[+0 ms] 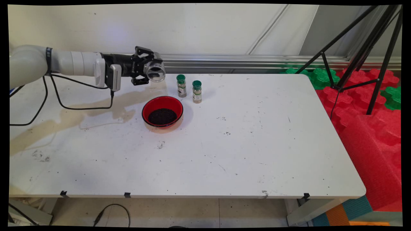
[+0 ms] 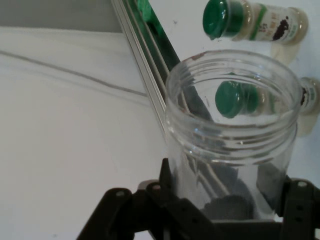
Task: Pour the black seasoning powder in the red bowl
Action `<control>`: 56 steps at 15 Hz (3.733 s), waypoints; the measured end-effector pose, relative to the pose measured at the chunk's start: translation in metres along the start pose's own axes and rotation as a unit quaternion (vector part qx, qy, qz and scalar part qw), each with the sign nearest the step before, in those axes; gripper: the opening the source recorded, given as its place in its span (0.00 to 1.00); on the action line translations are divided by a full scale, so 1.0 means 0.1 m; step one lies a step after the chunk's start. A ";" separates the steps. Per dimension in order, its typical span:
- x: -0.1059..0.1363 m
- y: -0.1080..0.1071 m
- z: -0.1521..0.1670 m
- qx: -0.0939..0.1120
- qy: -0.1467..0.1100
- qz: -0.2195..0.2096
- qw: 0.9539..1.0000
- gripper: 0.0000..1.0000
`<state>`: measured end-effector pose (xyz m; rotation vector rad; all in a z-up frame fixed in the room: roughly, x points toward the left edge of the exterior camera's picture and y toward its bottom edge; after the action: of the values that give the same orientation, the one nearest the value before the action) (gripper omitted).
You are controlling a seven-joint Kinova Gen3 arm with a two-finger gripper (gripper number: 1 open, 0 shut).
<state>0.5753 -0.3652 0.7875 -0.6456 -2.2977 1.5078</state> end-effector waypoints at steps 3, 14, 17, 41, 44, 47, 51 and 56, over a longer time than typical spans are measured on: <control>0.01 0.00 0.00 0.003 0.002 0.036 0.999 0.00; 0.07 0.00 -0.01 0.018 0.013 0.156 0.987 0.00; 0.08 -0.01 -0.01 0.022 0.016 0.179 0.983 0.00; 0.15 -0.09 -0.05 0.063 0.045 0.397 0.914 0.00; 0.16 -0.09 -0.05 0.064 0.047 0.405 0.911 0.00; 0.17 -0.09 -0.05 0.066 0.048 0.413 0.907 0.00; 0.19 -0.09 -0.06 0.068 0.051 0.425 0.901 0.00; 0.22 -0.09 -0.05 0.072 0.054 0.441 0.893 0.00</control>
<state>0.5579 -0.3526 0.7979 -1.8367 -1.8334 1.8800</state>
